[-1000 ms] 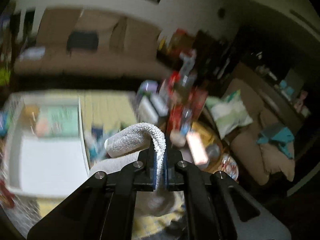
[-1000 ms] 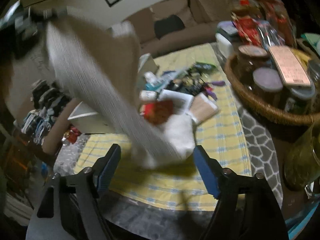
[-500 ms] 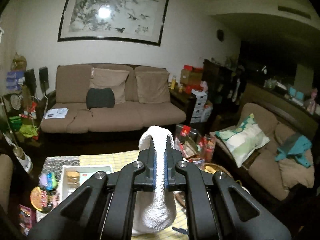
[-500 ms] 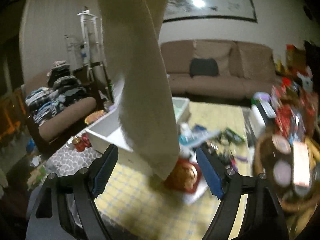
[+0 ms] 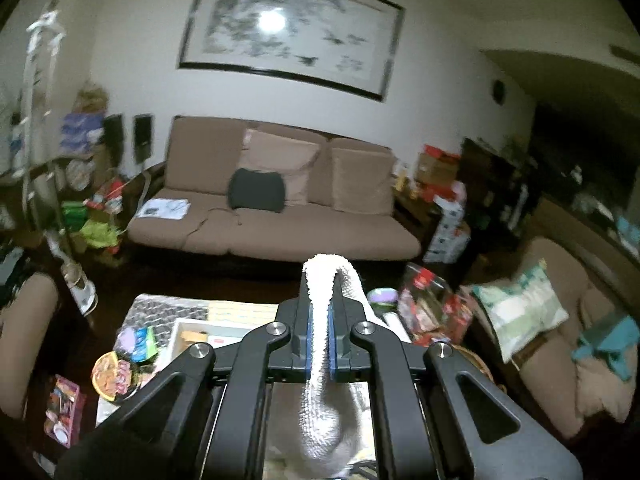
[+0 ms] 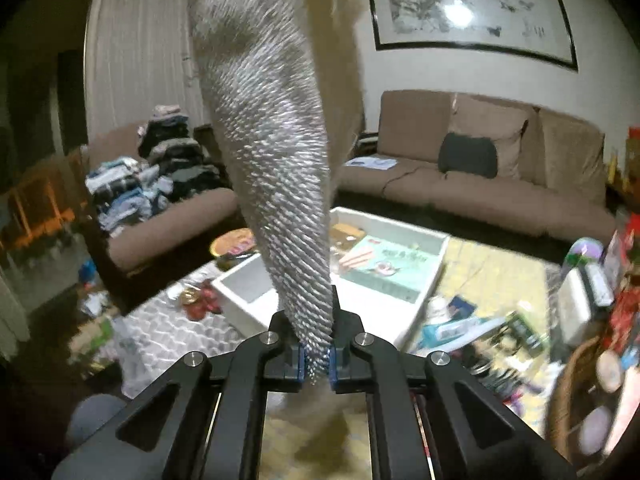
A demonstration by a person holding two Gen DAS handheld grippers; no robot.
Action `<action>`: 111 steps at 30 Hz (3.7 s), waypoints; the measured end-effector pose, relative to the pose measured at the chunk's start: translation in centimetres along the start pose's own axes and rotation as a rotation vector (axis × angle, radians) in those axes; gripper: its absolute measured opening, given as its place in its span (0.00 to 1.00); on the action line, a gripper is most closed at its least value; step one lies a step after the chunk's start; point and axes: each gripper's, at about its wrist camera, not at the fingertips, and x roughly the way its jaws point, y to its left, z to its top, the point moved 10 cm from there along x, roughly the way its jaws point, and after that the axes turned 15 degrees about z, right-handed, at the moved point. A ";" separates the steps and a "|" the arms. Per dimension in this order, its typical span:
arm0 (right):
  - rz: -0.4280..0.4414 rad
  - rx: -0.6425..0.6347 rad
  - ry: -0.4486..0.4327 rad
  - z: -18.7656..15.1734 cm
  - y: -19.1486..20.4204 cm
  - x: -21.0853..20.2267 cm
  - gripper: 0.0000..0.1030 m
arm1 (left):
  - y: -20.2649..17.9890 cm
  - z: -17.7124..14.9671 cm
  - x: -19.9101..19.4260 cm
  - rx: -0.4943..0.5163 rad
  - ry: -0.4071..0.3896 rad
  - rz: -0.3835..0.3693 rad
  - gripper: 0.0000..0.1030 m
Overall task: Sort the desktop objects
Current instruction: 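Grasp the towel's other end with the left gripper while the right gripper holds it, then carry the towel with both grippers over the white tray, then lower the towel into the tray and open both grippers, then move the right gripper toward the black patterned scrunchie on the table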
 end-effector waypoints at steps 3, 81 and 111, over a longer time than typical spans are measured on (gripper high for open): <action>0.018 0.008 0.043 0.8 -0.7 -0.4 0.09 | 5.2 0.4 2.1 -0.090 0.025 0.012 0.05; 0.066 0.173 0.733 -13.8 -9.2 23.6 0.19 | 11.0 -44.1 39.6 0.174 0.929 0.036 0.46; -0.104 0.471 0.267 -14.5 -11.8 2.8 0.89 | 2.7 -45.6 24.2 0.129 0.493 -0.014 1.00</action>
